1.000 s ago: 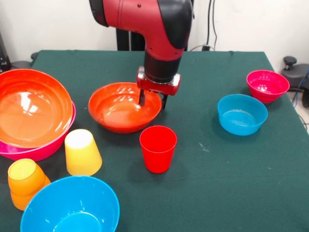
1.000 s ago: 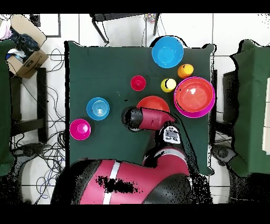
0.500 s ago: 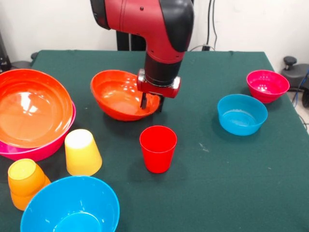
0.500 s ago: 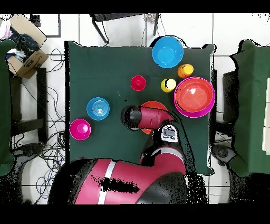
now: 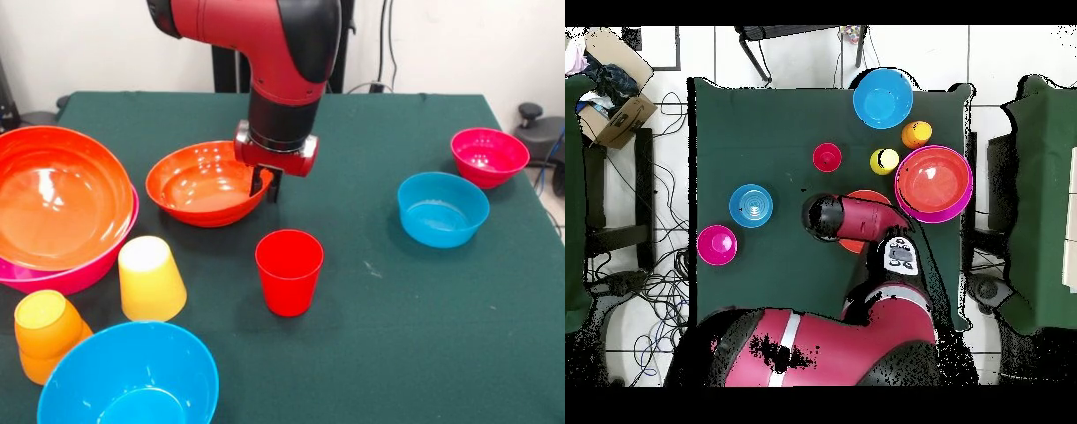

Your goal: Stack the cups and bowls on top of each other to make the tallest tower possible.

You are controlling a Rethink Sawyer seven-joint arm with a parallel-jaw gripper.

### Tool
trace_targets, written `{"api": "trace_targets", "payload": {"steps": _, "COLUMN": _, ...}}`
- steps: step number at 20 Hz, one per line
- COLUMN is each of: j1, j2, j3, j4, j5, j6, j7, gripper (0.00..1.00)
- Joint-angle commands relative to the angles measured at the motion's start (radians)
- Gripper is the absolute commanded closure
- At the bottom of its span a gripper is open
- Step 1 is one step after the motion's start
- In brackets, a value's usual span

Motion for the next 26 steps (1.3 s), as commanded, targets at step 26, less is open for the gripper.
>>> {"api": "trace_targets", "payload": {"steps": 26, "j1": -0.235, "j2": -0.342, "j3": 0.410, "j4": -0.127, "j5": 0.014, "j6": 0.592, "j7": -0.106, "gripper": 1.00}}
